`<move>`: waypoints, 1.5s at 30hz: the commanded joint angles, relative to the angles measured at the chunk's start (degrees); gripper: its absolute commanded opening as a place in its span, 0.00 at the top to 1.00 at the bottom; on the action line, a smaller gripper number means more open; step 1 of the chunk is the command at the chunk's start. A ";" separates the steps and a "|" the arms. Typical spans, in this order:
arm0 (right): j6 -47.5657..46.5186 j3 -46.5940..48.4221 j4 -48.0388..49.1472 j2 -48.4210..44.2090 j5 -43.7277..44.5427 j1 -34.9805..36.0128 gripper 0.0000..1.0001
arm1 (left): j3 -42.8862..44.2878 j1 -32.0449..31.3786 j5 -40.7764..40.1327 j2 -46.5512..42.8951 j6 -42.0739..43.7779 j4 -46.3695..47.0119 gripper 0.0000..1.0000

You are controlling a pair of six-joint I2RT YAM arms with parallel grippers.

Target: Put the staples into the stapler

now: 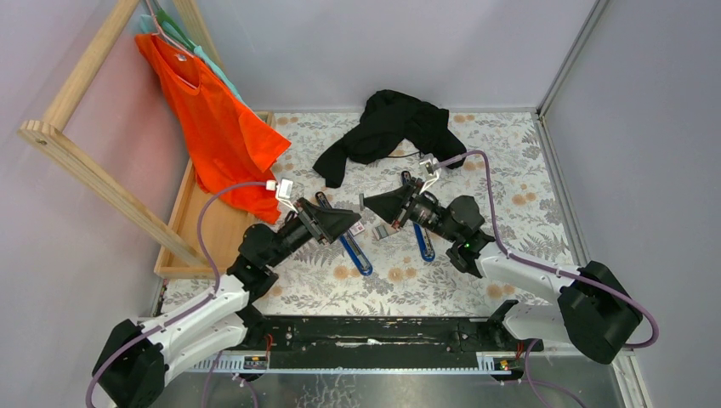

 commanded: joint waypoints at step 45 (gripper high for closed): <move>6.39 -0.64 17.66 1.87 -9.37 -0.34 0.92 | -1.55 -0.06 5.51 6.25 -8.45 23.70 0.79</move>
